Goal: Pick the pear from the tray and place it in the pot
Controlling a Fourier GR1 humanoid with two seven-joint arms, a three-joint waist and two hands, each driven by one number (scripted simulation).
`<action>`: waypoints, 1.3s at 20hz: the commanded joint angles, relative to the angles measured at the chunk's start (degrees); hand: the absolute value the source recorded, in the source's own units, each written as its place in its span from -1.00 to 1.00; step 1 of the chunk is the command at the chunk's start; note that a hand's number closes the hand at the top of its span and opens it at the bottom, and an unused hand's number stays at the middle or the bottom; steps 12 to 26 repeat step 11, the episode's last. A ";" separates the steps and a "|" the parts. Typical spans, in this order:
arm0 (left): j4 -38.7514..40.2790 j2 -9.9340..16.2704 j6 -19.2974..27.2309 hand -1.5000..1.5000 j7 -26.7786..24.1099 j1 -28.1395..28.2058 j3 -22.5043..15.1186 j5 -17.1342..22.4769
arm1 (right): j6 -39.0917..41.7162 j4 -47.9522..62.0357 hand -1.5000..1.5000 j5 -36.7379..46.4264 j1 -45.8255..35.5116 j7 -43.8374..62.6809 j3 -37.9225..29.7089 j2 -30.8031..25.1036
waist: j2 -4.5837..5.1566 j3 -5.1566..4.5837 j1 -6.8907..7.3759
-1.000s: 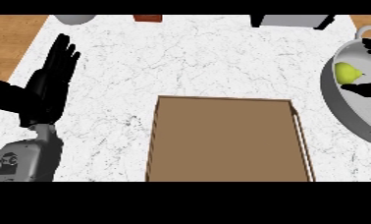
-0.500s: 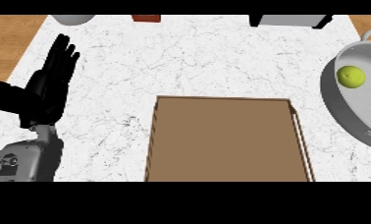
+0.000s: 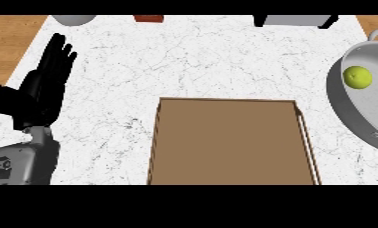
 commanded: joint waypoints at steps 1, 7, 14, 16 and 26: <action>-0.35 -0.24 0.66 0.00 0.70 -0.23 -0.69 -0.96 | 5.99 0.22 -1.00 -0.19 2.13 -2.95 -0.05 -1.58 | 0.14 0.15 0.22; -0.86 -0.40 0.38 0.00 1.01 -0.61 -0.57 -0.30 | 7.60 -0.95 -1.00 -0.85 5.18 -4.39 -0.44 -3.70 | 0.01 0.23 -0.27; 0.03 -1.12 1.01 0.00 -0.88 0.44 -0.70 -1.16 | 8.49 -0.98 -1.00 -1.53 5.14 -2.74 -0.88 -5.09 | 0.17 0.25 -0.06; 0.03 -1.12 1.01 0.00 -0.88 0.44 -0.70 -1.16 | 8.49 -0.98 -1.00 -1.53 5.14 -2.74 -0.88 -5.09 | 0.17 0.25 -0.06; 0.03 -1.12 1.01 0.00 -0.88 0.44 -0.70 -1.16 | 8.49 -0.98 -1.00 -1.53 5.14 -2.74 -0.88 -5.09 | 0.17 0.25 -0.06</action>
